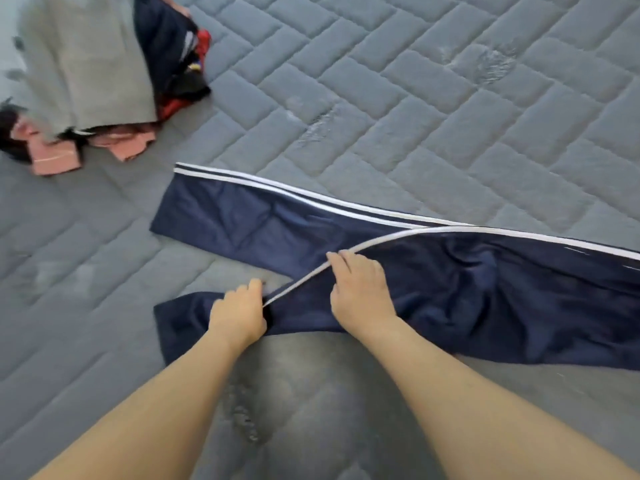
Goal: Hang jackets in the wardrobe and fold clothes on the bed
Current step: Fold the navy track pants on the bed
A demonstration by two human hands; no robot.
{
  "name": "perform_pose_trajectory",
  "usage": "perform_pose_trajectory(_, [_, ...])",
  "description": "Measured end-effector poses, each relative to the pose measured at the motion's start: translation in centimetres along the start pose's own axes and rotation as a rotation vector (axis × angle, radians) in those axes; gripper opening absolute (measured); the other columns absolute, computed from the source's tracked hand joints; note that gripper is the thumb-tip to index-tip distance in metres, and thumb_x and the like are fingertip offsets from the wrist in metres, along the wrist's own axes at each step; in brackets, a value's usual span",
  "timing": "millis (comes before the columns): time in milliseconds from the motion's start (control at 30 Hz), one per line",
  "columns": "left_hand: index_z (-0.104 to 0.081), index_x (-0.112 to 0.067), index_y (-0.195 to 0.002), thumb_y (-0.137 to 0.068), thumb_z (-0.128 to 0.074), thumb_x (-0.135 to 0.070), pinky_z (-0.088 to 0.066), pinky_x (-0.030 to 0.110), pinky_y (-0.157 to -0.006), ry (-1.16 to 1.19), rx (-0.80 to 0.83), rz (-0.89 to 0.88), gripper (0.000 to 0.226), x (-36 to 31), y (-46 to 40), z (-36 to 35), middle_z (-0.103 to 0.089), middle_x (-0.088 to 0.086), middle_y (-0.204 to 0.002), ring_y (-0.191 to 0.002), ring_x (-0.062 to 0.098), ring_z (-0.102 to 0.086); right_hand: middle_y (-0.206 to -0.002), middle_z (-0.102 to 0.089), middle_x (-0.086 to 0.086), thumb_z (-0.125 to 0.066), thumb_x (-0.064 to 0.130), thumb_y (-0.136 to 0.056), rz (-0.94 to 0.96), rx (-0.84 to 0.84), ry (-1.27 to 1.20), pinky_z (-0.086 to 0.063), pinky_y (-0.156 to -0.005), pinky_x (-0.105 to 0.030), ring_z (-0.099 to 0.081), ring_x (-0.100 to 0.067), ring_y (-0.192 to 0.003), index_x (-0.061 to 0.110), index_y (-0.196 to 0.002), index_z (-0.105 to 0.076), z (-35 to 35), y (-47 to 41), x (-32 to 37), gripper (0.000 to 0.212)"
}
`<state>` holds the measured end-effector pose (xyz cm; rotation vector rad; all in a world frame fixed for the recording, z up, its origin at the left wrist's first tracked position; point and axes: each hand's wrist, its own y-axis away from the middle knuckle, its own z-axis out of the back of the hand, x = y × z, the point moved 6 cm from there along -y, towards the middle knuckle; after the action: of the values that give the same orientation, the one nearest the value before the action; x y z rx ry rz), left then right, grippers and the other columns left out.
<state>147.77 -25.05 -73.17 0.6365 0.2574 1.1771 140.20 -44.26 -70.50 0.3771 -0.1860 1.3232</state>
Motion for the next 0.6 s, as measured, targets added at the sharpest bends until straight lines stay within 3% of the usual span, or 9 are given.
perform_pose_trajectory(33, [-0.047,-0.02,-0.126,-0.085,-0.048,-0.019,-0.048,0.04,-0.088,-0.022,0.078,0.003,0.041,1.9,-0.1,-0.7,-0.057,0.005,-0.124,-0.112,0.029,-0.057,-0.148,-0.037,-0.003,-0.045,0.016,-0.088,0.043,0.042,0.018,-0.025,-0.11,-0.04,-0.038,-0.026,-0.13,0.016,-0.15,-0.03,-1.0,-0.7,2.3,0.065])
perform_pose_trajectory(100, [-0.053,-0.019,-0.12,-0.086,-0.048,-0.021,-0.047,0.037,-0.083,-0.059,0.081,-0.006,0.034,5.1,-0.5,-1.1,-0.06,0.004,-0.122,-0.11,0.028,-0.06,-0.145,-0.038,-0.003,-0.046,0.016,-0.087,0.099,0.117,0.107,-0.025,-0.109,-0.042,-0.037,-0.027,-0.128,0.018,-0.151,-0.025,-2.6,-2.1,5.9,0.068])
perform_pose_trajectory(233, [-0.058,-0.018,-0.113,-0.082,-0.051,-0.023,-0.047,0.035,-0.084,-0.007,-0.022,0.05,0.031,11.0,-2.7,1.6,-0.063,0.008,-0.117,-0.106,0.029,-0.062,-0.12,-0.055,-0.005,-0.047,0.017,-0.089,0.097,0.221,0.321,-0.035,-0.086,-0.038,-0.043,-0.029,-0.11,0.018,-0.123,-0.053,-3.7,-5.1,9.3,0.035])
perform_pose_trajectory(300, [-0.059,-0.017,-0.107,-0.081,-0.051,-0.022,-0.046,0.033,-0.081,0.069,-0.034,0.078,0.028,13.5,-4.4,4.1,-0.063,0.01,-0.115,-0.104,0.03,-0.062,-0.117,-0.059,-0.004,-0.044,0.014,-0.091,-0.008,0.243,0.344,-0.038,-0.081,-0.037,-0.044,-0.029,-0.11,0.017,-0.113,-0.058,-3.0,-7.0,9.0,0.027])
perform_pose_trajectory(467, [-0.054,-0.017,-0.091,-0.08,-0.048,-0.014,-0.044,0.036,-0.078,0.145,-0.223,0.073,0.013,18.8,-9.5,12.1,-0.064,0.014,-0.109,-0.1,0.034,-0.061,-0.127,-0.053,-0.01,-0.038,0.011,-0.094,-0.356,0.177,0.227,-0.042,-0.09,-0.043,-0.038,-0.033,-0.121,0.013,-0.122,-0.052,0.6,-12.0,6.6,0.031])
perform_pose_trajectory(600, [-0.056,-0.019,-0.091,-0.084,-0.047,-0.015,-0.04,0.04,-0.082,0.324,-0.418,0.107,0.012,20.9,-14.9,16.7,-0.065,0.013,-0.101,-0.095,0.035,-0.059,-0.129,-0.046,-0.011,-0.043,0.011,-0.094,-0.514,0.077,0.146,-0.042,-0.083,-0.041,-0.037,-0.032,-0.121,0.013,-0.124,-0.05,1.9,-16.3,6.1,0.031])
